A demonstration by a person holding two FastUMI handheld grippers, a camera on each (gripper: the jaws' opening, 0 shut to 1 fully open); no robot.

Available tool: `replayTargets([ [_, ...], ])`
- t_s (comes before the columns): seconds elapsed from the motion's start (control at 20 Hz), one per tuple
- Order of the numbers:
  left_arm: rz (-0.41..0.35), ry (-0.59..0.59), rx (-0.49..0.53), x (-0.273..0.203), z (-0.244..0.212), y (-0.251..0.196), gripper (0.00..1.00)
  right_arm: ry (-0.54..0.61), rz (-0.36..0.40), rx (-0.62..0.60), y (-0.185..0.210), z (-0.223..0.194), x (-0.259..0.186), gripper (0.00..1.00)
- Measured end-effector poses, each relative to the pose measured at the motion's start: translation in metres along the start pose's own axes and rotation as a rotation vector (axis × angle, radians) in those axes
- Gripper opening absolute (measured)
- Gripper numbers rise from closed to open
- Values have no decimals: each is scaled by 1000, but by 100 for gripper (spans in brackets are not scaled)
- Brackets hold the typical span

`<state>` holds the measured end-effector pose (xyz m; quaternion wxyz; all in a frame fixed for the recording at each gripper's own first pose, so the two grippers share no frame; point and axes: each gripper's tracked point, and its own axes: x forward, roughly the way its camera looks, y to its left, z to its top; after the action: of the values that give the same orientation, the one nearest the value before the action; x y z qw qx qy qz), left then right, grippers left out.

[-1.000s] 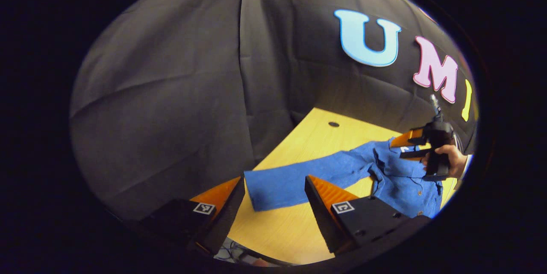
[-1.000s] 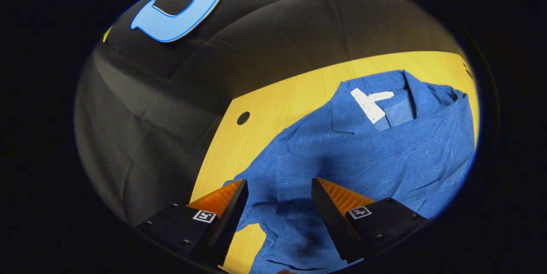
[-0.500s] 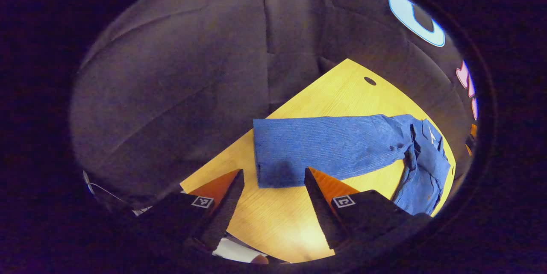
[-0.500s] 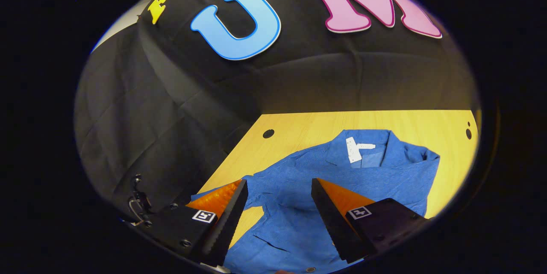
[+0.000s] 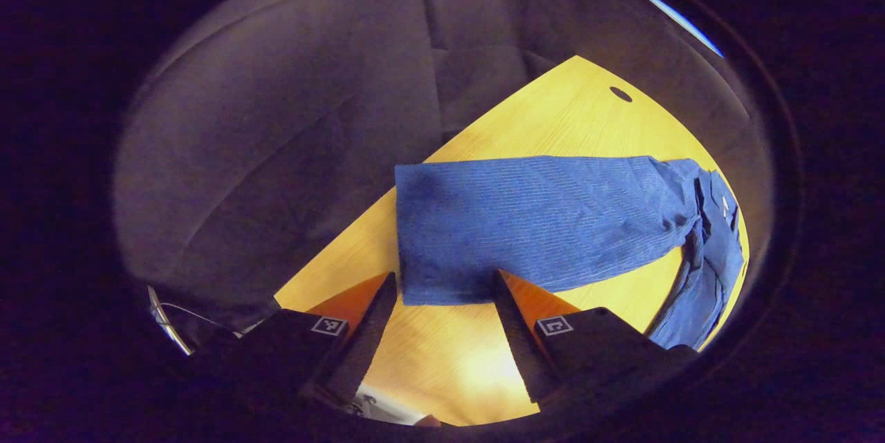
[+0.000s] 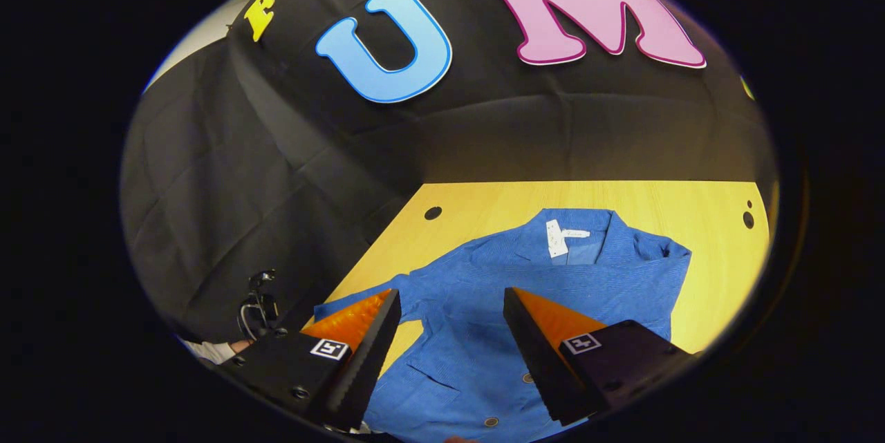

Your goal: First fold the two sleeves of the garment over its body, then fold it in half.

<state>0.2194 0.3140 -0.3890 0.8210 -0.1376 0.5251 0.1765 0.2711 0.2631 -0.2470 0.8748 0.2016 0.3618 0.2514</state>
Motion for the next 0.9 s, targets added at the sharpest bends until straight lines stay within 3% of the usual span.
replayTargets([
  [0.05, -14, 3, 26, -2, 3, -2, 83, -2, 4, 11, 0, 0, -2, 95],
  [0.15, -34, 10, 38, -1, 13, 1, 70, 3, 6, 33, -1, -2, -5, 95],
  [0.25, -67, 21, 7, -3, 14, -4, 17, 9, 0, 33, -11, -3, -16, 95],
  [0.35, -89, 11, -21, -4, 17, -7, 2, 14, -8, 28, -13, -10, -22, 95],
  [0.6, -180, 1, -6, -17, 32, -18, 0, 19, -18, 68, -30, -24, -34, 95],
  [0.9, -298, -142, 47, -94, 77, -61, 0, -11, -15, 120, -52, -22, -60, 96],
])
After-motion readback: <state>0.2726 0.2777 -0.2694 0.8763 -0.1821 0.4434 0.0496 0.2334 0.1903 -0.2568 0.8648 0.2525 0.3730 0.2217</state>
